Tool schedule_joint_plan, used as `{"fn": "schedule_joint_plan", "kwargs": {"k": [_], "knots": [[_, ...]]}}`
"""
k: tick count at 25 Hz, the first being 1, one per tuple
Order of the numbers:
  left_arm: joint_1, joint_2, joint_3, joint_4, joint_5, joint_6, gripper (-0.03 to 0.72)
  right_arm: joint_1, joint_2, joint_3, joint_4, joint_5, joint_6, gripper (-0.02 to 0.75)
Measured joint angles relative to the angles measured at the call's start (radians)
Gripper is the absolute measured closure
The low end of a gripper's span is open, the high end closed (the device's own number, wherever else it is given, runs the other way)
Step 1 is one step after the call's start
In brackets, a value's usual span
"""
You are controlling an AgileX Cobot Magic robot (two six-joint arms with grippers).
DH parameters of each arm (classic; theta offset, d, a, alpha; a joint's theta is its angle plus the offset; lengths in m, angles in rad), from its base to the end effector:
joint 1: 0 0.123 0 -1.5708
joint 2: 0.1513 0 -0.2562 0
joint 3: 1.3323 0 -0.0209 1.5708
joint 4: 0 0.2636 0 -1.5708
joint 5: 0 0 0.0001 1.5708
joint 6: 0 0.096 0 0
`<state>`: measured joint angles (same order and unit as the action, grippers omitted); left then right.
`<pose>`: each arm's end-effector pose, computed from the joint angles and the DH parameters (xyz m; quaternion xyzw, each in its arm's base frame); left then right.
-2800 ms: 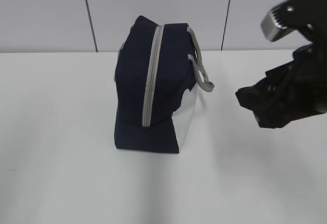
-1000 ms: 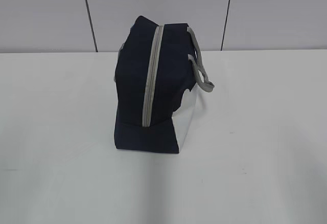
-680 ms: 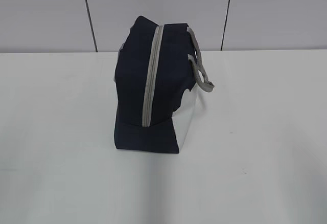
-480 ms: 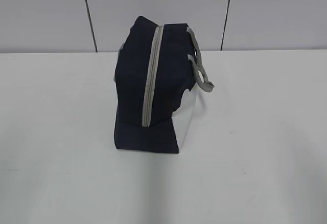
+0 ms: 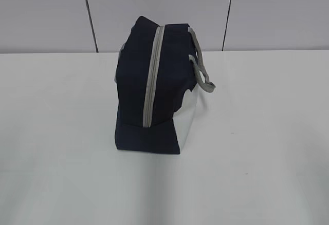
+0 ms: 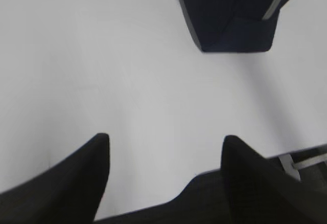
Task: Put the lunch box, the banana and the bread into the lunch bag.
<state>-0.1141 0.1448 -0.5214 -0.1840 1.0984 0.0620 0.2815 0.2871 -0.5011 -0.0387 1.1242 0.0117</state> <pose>0.0558 -0.0221 0.2787 0.0778 0.8852 -0.1035 0.4467 0.0766 0.0187 0.2595 -0.1266 0.9221 0.0342 0.3641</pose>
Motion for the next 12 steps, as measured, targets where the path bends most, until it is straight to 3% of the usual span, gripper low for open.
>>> {"fn": "schedule_joint_plan", "kwargs": {"k": [5, 12], "knots": [[0.064, -0.081, 0.0, 0.0, 0.0, 0.0, 0.221, -0.177, -0.045, 0.0, 0.0, 0.0, 0.0, 0.248], [0.068, -0.16, 0.0, 0.0, 0.002, 0.0, 0.248, -0.372, -0.207, 0.0, 0.0, 0.006, 0.0, 0.248]]}}
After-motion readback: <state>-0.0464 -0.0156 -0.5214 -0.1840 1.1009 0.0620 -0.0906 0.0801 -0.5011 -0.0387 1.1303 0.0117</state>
